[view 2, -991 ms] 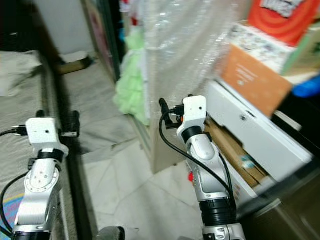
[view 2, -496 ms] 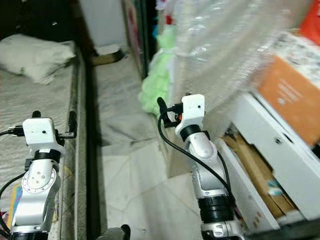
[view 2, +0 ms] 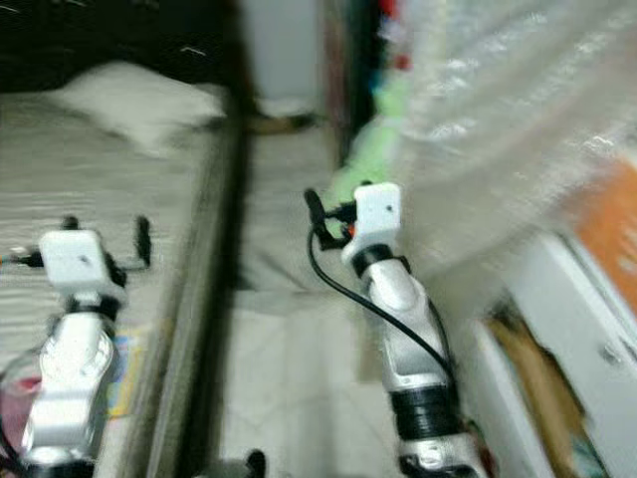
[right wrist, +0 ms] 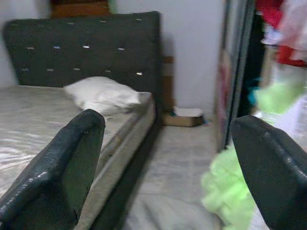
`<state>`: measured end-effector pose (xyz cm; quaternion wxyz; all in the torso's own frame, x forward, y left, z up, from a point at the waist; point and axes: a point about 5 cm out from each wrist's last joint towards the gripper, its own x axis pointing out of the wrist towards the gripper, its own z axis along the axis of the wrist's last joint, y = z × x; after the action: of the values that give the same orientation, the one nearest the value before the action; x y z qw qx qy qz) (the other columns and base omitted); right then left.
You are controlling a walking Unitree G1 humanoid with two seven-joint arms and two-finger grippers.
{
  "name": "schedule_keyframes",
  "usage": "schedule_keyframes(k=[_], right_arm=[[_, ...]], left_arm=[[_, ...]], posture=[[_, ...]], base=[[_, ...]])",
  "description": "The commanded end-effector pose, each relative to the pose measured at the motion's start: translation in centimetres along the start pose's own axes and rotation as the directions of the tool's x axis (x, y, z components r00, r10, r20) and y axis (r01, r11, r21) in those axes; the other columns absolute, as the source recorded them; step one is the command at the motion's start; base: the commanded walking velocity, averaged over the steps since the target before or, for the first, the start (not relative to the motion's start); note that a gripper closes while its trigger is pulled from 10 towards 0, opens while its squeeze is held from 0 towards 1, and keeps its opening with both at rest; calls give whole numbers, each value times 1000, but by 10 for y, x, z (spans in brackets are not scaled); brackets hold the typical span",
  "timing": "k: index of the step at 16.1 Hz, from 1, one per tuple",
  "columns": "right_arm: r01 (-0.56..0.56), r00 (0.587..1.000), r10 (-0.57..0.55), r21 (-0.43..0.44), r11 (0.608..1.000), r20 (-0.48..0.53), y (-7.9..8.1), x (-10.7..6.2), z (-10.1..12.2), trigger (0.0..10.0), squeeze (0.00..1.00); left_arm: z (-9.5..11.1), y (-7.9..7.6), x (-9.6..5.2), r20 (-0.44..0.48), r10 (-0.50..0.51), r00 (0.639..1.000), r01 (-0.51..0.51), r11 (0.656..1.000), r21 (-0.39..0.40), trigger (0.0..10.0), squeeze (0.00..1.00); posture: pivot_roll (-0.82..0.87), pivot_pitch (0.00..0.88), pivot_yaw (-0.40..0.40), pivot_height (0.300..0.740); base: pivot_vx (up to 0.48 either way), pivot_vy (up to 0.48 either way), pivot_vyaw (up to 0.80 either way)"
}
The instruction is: Clean up the room
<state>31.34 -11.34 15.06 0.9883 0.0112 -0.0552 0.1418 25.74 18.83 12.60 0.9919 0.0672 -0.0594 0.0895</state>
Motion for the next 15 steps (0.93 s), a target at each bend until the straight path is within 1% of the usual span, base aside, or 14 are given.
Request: schedule_keyframes(k=[1, 7, 8, 15], right_arm=[[-3, 1000, 3, 3, 1000, 15, 0, 1, 3, 10000, 0], [-6, 1000, 6, 0, 1000, 21, 0, 1, 4, 10000, 0], [-8, 1000, 8, 1, 1000, 23, 0, 1, 5, 10000, 0], [-20, 999, 20, -3, 1000, 29, 3, 2, 5, 10000, 0]], left_arm=[[2, 1, 0, 8, -2, 1000, 2, 1000, 4, 10000, 0], [2, -3, 1, 0, -18, 1000, 18, 1000, 19, 10000, 0], [2, -4, 1, -5, -26, 1000, 26, 1000, 10, 10000, 0], [2, -5, 2, 0, -16, 1000, 16, 1000, 8, 10000, 0]], posture=[[-56, 0, -8, 740], [-59, 0, -9, 740], [-59, 0, -9, 740], [-60, 0, -10, 740]], base=[[0, 0, 800], [0, 0, 800], [0, 0, 800], [0, 0, 800]])
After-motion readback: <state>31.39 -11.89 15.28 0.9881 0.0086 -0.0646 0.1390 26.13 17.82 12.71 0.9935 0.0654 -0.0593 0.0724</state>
